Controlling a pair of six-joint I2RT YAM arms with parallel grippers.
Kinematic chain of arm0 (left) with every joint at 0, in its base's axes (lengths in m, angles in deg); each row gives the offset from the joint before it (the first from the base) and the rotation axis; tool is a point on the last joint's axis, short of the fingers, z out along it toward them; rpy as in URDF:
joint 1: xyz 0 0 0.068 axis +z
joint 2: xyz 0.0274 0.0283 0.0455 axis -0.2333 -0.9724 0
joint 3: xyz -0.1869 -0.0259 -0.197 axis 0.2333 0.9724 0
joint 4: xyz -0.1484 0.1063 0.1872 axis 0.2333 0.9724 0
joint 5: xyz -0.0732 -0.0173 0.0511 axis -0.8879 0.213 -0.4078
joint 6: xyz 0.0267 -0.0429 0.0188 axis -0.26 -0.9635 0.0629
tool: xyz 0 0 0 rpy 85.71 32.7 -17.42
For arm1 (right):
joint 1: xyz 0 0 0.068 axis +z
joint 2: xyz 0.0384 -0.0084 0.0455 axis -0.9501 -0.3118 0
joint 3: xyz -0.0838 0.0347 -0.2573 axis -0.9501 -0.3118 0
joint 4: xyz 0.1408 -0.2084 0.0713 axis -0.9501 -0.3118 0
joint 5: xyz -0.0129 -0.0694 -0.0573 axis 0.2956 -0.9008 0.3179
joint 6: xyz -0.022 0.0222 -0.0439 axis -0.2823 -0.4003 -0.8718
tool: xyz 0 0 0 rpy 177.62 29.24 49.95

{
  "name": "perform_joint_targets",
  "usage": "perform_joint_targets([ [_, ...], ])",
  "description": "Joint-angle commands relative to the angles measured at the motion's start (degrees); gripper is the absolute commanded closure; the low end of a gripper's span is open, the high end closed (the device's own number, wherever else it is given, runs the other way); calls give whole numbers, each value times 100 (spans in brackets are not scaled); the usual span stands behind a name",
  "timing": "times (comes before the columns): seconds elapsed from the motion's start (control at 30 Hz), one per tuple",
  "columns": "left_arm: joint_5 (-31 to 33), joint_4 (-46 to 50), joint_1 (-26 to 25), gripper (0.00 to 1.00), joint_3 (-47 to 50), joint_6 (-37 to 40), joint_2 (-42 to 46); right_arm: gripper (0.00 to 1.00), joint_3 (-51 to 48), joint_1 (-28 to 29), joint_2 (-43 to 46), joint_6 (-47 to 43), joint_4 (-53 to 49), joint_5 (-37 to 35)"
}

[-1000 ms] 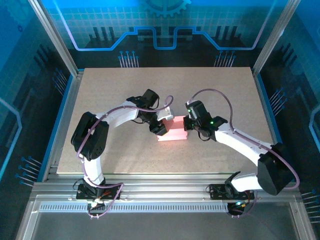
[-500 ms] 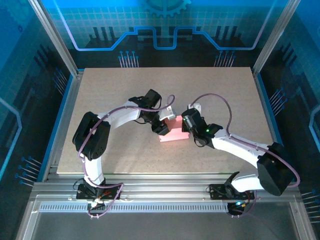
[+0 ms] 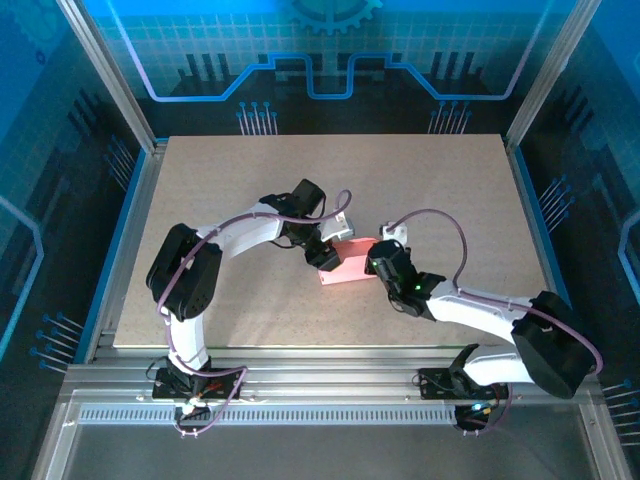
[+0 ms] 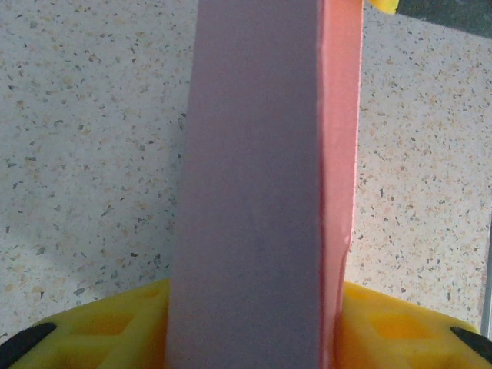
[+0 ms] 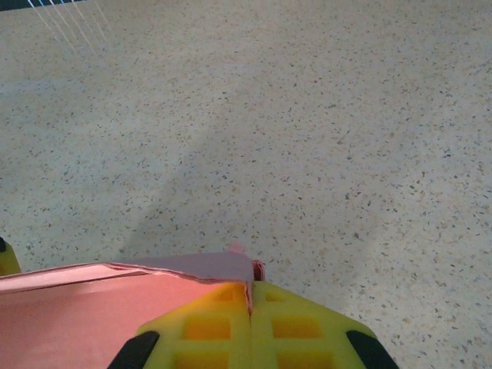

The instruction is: Fold the paper box

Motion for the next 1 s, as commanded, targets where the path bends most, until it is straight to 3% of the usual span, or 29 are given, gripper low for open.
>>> perform_joint_targets([
  [0.0, 468, -110, -88, 52, 103, -196, -199, 100, -588, 167, -260, -183, -526, 276],
  [0.1, 500, -157, -125, 48, 130, -206, -150, 100, -661, 175, -268, -240, -438, 158],
  [0.27, 853, -445, -218, 27, 234, -241, 73, 100, -628, 224, -314, -208, -478, -133],
  [0.53, 1037, -1414, -257, 2, 662, -408, 799, 100, -619, 427, -386, 62, -634, -588],
  [0.87, 988, -1870, -280, 1, 1039, -889, 1566, 100, -574, 492, -493, 95, -621, -613],
  [0.97, 1445, -1815, -311, 1, 1132, -1632, 1880, 100, -567, 492, -506, 128, -604, -573],
])
